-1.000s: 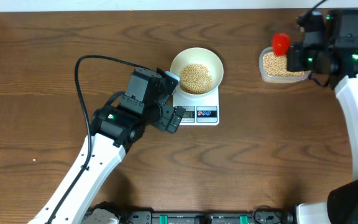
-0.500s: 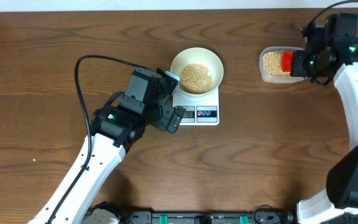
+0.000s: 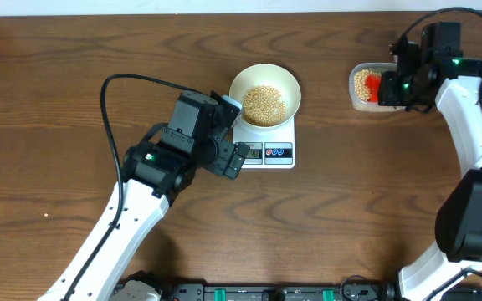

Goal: Scoop item into bowl and weigh 50g on scale
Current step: 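Dip the red scoop into the chickpea tub with the right gripper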

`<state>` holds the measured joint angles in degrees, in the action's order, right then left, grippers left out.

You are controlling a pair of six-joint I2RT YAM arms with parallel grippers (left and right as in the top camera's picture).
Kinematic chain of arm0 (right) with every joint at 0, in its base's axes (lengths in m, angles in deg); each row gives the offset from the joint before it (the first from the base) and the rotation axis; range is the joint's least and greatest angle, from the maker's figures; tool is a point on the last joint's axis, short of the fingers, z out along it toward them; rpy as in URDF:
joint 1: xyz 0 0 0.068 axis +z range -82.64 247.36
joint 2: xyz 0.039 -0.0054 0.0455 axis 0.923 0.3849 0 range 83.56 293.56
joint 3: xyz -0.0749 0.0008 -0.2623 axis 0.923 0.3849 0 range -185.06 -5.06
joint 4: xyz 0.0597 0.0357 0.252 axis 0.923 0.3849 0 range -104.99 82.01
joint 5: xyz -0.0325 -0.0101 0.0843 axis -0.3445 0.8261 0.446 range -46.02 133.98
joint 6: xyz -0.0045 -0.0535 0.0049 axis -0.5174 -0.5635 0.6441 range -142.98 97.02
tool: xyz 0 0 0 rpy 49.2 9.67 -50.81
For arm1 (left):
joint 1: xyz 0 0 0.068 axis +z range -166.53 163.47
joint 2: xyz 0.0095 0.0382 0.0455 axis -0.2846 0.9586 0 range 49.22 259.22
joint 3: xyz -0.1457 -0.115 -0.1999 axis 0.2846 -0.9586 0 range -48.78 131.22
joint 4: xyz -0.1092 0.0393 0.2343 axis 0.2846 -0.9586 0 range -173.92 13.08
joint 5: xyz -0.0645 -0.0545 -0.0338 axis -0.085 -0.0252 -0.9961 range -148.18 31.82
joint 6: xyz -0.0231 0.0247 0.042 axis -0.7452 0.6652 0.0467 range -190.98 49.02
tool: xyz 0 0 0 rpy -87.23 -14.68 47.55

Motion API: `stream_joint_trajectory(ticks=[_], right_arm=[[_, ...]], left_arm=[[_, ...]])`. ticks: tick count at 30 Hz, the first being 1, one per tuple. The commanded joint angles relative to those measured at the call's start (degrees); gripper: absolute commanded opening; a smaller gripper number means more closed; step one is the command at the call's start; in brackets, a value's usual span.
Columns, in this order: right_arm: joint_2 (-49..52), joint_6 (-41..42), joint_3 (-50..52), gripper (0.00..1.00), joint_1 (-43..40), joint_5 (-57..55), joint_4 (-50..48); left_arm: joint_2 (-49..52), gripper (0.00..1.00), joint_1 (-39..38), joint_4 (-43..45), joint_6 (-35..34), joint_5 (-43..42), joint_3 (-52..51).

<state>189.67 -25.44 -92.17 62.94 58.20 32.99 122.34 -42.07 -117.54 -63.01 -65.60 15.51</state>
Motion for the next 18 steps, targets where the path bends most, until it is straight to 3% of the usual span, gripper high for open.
stream_joint_trajectory(ticks=[1,18], right_arm=[[0.7,1.0,0.3,0.01,0.4,1.9,-0.2],[-3.4,1.3,0.2,0.01,-5.7,8.4,-0.2]], left_arm=[[-0.1,0.97,0.2,-0.1,0.6,-0.3,-0.2],[-0.2,0.97,0.2,-0.1,0.6,-0.3,-0.2]])
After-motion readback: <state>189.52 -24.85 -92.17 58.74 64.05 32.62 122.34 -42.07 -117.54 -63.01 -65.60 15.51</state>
